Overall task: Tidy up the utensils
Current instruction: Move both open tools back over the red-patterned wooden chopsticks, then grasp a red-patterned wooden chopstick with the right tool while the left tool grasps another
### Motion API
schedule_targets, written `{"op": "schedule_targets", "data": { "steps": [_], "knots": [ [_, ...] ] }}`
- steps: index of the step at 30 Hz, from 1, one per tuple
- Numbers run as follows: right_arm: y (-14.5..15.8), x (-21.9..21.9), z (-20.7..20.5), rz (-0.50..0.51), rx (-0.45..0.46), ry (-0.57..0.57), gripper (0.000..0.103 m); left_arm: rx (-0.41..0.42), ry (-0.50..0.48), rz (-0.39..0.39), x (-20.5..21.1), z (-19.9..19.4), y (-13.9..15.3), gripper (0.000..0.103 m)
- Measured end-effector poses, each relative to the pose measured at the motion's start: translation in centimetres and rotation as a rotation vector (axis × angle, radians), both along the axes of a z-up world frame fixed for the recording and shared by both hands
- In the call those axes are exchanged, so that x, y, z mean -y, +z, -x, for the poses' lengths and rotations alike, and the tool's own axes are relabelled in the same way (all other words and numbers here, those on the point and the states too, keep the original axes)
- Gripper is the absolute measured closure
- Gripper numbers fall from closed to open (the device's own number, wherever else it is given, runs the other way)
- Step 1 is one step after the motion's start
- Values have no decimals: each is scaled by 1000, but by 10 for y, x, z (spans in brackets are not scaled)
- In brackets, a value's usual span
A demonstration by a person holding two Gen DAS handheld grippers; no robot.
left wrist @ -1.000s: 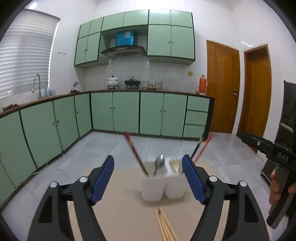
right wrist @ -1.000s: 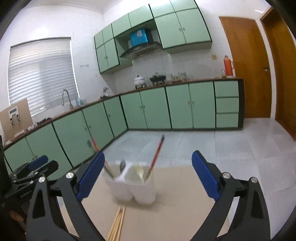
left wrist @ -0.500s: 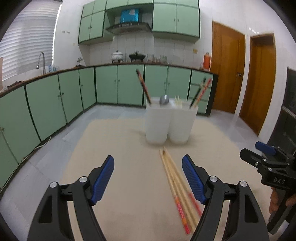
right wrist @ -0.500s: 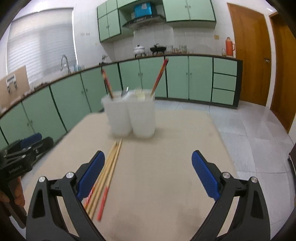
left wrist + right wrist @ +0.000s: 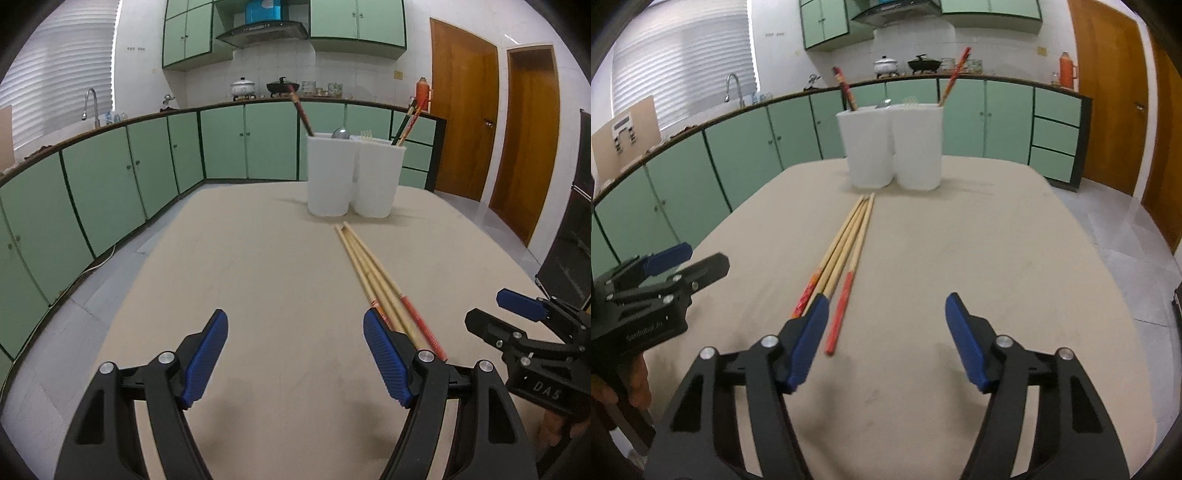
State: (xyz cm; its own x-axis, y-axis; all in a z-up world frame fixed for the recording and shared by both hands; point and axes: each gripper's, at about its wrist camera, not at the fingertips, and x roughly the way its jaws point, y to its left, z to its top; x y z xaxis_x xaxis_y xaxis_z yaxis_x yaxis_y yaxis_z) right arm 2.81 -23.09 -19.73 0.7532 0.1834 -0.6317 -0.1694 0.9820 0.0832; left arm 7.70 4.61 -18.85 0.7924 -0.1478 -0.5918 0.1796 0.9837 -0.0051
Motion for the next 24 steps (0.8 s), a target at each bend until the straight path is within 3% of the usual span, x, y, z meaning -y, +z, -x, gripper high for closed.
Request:
{"op": "schedule_targets", "data": {
  "steps": [12,24],
  "knots": [
    [-14,-22,2,22,-69,65,78,-25,7,-5,-6,10,-11,29],
    [-19,-30,-5,58,-96,80,94,-30,13,6,-6,11,-14,29]
  ]
}}
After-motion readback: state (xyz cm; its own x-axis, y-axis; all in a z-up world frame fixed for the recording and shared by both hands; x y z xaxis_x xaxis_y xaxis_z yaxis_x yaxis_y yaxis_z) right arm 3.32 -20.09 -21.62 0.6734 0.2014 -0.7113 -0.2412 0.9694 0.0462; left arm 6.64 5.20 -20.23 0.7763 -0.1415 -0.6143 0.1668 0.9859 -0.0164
